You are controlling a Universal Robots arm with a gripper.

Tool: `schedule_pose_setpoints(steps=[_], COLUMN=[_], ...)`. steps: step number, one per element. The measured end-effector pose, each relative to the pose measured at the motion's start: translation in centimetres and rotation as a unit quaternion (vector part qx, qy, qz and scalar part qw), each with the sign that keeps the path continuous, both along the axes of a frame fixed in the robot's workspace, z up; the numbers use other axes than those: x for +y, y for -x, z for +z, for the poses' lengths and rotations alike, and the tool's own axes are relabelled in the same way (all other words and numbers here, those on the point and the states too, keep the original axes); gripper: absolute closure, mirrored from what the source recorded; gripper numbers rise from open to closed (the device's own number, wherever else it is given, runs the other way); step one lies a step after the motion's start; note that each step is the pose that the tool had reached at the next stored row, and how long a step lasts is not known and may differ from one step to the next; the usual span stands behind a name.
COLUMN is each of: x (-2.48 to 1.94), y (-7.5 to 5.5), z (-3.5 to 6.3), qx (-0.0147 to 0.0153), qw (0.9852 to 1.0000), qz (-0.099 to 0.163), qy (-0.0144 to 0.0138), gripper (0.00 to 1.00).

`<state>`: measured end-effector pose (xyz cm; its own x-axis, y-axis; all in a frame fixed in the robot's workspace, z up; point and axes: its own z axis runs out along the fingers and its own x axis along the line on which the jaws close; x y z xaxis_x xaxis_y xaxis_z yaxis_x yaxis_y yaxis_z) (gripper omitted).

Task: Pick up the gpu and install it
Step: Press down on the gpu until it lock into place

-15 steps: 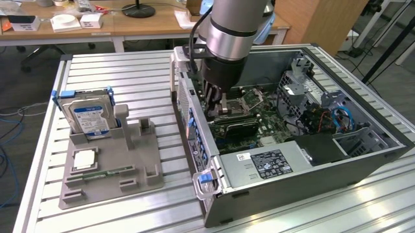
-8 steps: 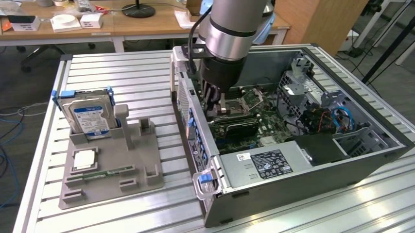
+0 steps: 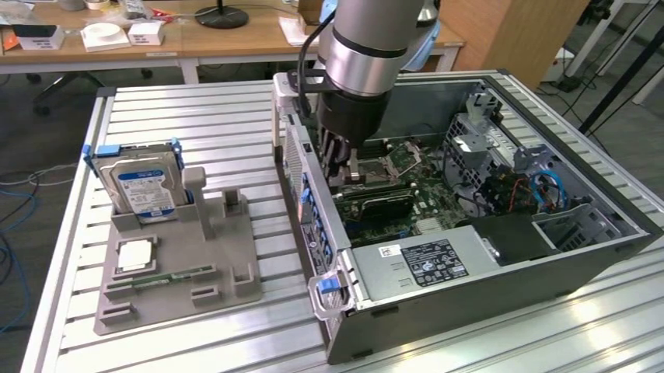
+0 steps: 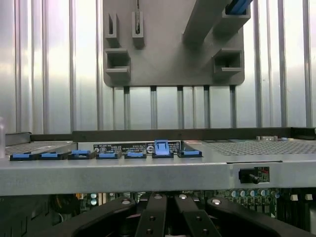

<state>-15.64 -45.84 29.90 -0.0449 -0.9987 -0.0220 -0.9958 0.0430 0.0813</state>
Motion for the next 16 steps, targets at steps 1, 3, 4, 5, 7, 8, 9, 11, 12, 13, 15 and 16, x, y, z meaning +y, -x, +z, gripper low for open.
schedule_pose_setpoints(steps=[1,3,4,5,7,8,9,11,12,13,15,16], x=[-0.01,-0.02,-0.02,-0.02,0.01,0.05,0.06,0.03,0.04,0.04,0.06,0.06], y=[0.0,0.0,0.0,0.0,-0.1,-0.3,-0.5,-0.8,-1.1,-1.5,-2.2,-2.6], z=[-0.04,-0.25,-0.34,-0.43,-0.45,-0.65,-0.82,-0.57,-0.63,-0.6,-0.61,-0.59], qx=[-0.0001,-0.001,-0.0016,-0.0026,-0.0031,-0.006,-0.0067,-0.0063,-0.0071,-0.0073,-0.0079,-0.0079], qw=[1.0,1.0,1.0,1.0,1.0,1.0,1.0,1.0,1.0,1.0,0.9999,0.9999], qz=[0.0,0.0,0.0,0.0,0.0,0.0,0.0,0.0,0.0,0.0,0.0,0.0], qy=[0.0,0.0007,0.0012,0.0014,0.0007,-0.0022,-0.004,-0.0025,-0.0041,-0.0048,-0.0072,-0.0081], gripper=[0.89,0.89,0.89,0.89,0.89,0.89,0.89,0.89,0.89,0.89,0.89,0.89])
